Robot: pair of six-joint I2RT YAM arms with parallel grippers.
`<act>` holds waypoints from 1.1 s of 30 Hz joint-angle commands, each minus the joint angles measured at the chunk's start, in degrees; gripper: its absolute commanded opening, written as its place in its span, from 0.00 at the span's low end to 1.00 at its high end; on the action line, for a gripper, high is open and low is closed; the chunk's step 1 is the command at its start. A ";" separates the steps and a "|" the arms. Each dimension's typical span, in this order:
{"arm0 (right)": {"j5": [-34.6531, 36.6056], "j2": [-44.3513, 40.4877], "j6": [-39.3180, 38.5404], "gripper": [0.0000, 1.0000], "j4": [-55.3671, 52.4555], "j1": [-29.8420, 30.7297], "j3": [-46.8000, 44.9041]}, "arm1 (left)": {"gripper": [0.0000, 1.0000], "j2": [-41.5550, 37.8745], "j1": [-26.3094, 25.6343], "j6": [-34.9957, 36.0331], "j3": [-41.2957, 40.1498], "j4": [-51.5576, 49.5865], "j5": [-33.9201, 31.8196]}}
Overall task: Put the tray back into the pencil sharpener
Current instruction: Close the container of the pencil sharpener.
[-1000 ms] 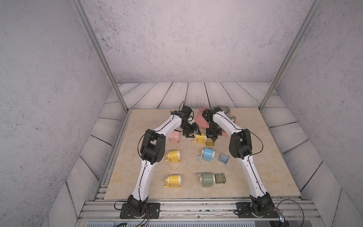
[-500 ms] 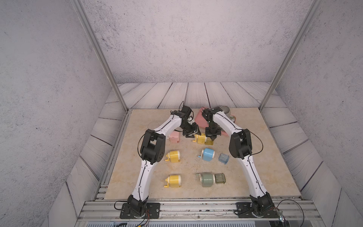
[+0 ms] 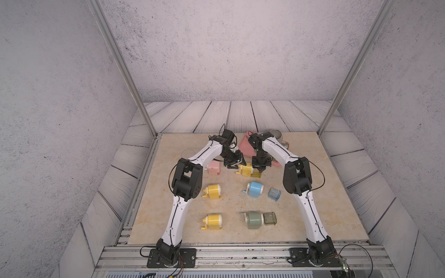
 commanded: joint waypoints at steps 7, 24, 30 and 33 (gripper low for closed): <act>0.87 -0.40 0.83 0.00 1.90 0.41 1.53 | 0.56 1.52 0.41 0.53 -1.35 -2.08 -1.32; -3.50 -4.68 -1.12 0.00 9.74 0.39 -6.55 | 0.55 1.93 0.39 0.53 -1.46 -2.04 -1.03; -4.37 -5.10 -1.36 0.00 10.26 0.37 -7.31 | 0.55 2.08 0.39 0.52 -1.44 -2.09 -0.98; -4.14 -5.02 -0.85 0.00 10.16 0.40 -6.55 | 0.54 2.23 0.41 0.54 -1.48 -2.18 -0.89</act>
